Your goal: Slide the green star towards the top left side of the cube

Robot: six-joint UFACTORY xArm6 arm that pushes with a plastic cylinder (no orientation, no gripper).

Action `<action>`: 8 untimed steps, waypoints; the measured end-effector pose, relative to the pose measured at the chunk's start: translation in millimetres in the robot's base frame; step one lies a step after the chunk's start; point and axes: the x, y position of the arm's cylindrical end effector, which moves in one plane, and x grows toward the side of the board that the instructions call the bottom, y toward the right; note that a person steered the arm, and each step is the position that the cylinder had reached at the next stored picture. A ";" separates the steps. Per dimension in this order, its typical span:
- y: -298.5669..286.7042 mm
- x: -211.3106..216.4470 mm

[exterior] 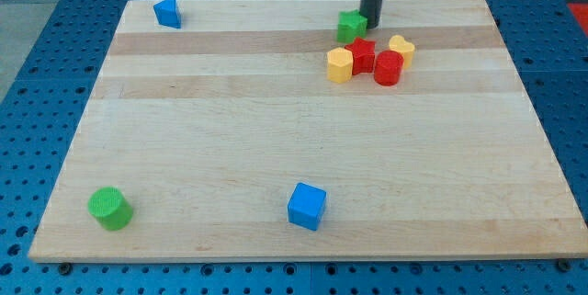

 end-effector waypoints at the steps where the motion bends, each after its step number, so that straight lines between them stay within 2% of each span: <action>1: -34.0 12.2; 5: -158.7 77.4; 7: -184.9 134.5; 8: -194.2 144.2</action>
